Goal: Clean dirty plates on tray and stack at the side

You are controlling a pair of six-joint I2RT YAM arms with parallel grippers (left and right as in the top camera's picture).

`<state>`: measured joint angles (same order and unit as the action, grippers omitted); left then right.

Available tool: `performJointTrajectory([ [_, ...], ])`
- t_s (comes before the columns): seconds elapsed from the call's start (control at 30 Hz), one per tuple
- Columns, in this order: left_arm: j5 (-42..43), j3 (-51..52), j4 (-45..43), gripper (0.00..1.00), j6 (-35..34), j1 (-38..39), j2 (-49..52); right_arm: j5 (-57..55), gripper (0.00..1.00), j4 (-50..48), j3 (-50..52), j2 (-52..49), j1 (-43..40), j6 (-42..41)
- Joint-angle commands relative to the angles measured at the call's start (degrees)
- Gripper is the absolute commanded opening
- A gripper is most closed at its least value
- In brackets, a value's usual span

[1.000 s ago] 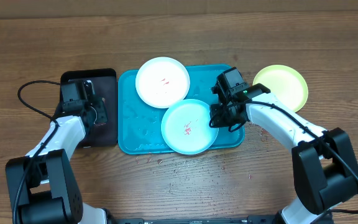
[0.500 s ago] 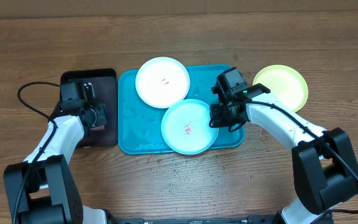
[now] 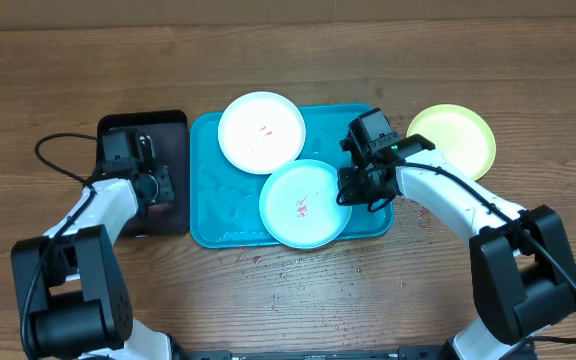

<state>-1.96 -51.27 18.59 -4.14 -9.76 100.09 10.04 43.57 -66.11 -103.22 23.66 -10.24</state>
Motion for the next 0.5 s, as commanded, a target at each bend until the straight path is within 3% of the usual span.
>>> performJointTrajectory([
  [0.0, -0.4, -0.4, 0.5, 0.04, -0.6, 0.0, 1.9, -0.4, 0.04, -0.1, -1.4, 1.3, -0.1, 0.5],
  [0.23, -0.4, -1.7, 1.3, 0.04, -0.6, 0.0, -5.2, -0.4, 0.04, -0.1, -1.4, 1.3, -0.1, 0.5],
  [0.27, -0.4, -1.7, 2.0, 0.17, -0.5, 0.0, -7.3, -0.4, 0.04, -0.1, -1.4, 1.3, -0.1, 0.5],
  [0.33, -0.4, -1.7, 2.5, 0.63, -0.5, 0.0, -8.3, -0.4, 0.04, -0.1, -1.4, 1.3, -0.1, 0.5],
  [0.47, -0.4, -1.7, 3.3, 0.60, -0.5, 0.0, -8.0, -0.4, 0.04, -0.1, -1.4, 1.3, -0.1, 0.5],
])
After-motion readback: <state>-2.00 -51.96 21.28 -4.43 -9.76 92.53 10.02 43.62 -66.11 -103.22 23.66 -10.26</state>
